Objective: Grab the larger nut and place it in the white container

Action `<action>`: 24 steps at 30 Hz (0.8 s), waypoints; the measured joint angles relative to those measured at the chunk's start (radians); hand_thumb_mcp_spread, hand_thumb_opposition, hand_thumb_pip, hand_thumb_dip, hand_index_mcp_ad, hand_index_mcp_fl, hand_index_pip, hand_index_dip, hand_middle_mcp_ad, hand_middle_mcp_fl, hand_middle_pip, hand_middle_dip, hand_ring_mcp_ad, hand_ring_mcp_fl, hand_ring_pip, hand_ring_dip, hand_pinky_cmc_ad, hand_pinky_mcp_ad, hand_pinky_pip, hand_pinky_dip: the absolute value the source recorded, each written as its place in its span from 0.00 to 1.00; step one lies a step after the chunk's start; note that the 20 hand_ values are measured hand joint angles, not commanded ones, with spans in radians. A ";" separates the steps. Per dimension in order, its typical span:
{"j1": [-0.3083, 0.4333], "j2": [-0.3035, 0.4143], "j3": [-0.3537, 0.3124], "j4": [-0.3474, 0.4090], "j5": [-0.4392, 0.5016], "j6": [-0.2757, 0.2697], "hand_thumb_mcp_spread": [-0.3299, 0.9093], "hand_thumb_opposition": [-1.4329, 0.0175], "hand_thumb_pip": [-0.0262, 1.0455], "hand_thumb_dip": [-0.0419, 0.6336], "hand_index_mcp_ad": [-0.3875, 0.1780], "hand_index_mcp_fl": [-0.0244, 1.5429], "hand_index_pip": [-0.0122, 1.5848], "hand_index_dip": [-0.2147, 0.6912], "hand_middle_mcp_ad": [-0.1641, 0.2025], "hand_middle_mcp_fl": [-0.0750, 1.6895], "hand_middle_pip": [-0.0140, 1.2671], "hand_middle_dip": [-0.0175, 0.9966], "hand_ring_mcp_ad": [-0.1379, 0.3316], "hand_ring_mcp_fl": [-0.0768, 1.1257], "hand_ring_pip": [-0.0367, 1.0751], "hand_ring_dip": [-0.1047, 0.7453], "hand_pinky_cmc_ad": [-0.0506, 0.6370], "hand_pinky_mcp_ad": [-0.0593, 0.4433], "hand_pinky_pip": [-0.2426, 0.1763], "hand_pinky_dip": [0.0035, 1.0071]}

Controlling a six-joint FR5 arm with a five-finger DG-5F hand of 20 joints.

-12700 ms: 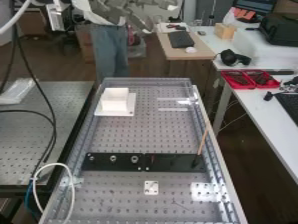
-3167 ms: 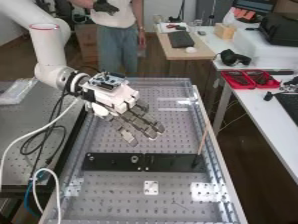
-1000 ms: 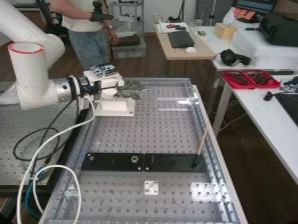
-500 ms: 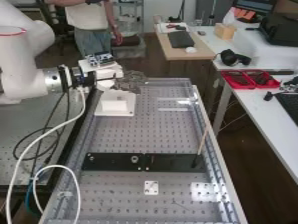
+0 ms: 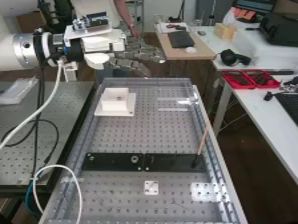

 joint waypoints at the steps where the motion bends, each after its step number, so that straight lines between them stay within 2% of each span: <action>1: -0.005 0.001 0.012 -0.006 0.015 -0.002 0.44 0.42 0.65 0.39 0.45 0.02 0.33 0.18 0.66 0.07 0.11 0.28 0.60 0.07 0.15 0.31 0.62 0.73 0.32 0.73; 4: -0.011 0.000 0.034 -0.018 0.041 -0.012 0.44 0.43 0.64 0.38 0.45 0.03 0.21 0.18 0.65 0.10 0.11 0.28 0.61 0.07 0.14 0.31 0.62 0.72 0.32 0.73; 7: -0.010 -0.002 0.062 -0.031 0.069 -0.027 0.42 0.43 0.63 0.36 0.45 0.03 0.17 0.18 0.65 0.11 0.11 0.28 0.59 0.07 0.14 0.31 0.62 0.74 0.32 0.73; 10: -0.005 -0.001 0.082 -0.047 0.106 -0.034 0.42 0.44 0.63 0.36 0.46 0.05 0.13 0.18 0.65 0.11 0.11 0.28 0.63 0.07 0.12 0.31 0.62 0.74 0.32 0.73; 24: 0.016 0.019 0.181 -0.172 0.294 -0.023 0.38 0.45 0.63 0.32 0.46 0.06 0.09 0.18 0.65 0.11 0.11 0.28 0.63 0.07 0.11 0.31 0.62 0.77 0.33 0.71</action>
